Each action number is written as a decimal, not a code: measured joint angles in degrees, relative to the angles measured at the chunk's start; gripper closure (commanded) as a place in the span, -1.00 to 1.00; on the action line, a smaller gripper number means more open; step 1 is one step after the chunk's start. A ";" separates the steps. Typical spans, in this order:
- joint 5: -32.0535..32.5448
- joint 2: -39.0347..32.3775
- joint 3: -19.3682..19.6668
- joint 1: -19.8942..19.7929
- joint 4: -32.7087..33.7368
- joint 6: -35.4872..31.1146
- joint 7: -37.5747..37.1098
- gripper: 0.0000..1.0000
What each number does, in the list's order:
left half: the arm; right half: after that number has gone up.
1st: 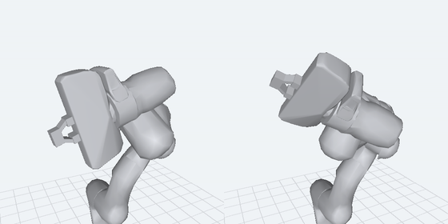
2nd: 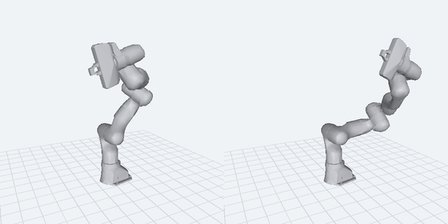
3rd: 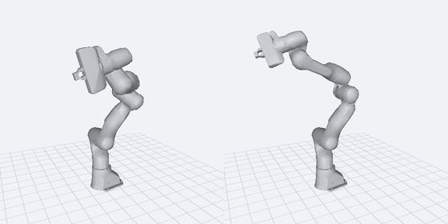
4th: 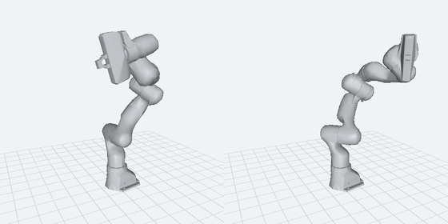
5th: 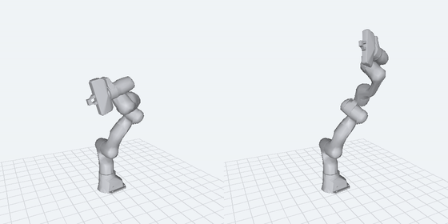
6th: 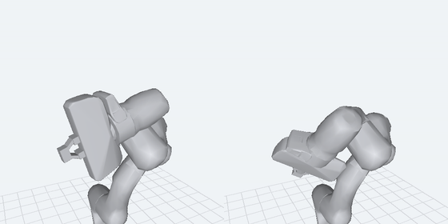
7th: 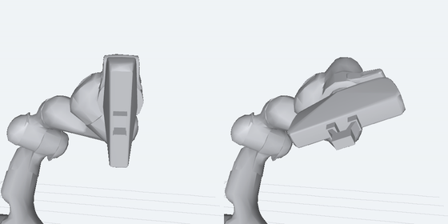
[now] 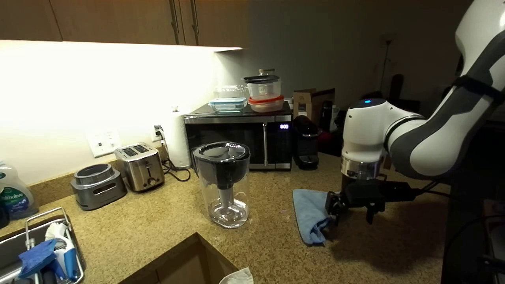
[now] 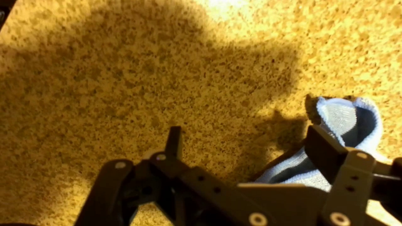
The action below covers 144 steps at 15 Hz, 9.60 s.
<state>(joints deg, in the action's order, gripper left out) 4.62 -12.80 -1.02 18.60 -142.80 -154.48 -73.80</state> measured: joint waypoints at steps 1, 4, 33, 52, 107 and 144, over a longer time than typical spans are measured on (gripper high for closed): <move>0.38 -0.72 -0.01 0.69 0.36 0.00 -2.68 -1.00; 0.90 -3.49 0.01 2.18 2.16 0.00 -8.90 -1.00; -1.03 -9.06 -2.54 1.44 10.50 -0.74 -10.49 -1.00; -1.17 -19.22 3.75 8.16 19.91 -10.83 -10.50 -1.00; -20.75 -23.79 -10.49 -6.37 32.48 10.04 8.22 0.95; -12.98 -10.43 4.76 -2.13 22.64 8.77 -4.90 0.95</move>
<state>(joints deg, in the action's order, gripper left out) -8.35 -23.23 3.74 16.46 -120.16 -145.71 -78.71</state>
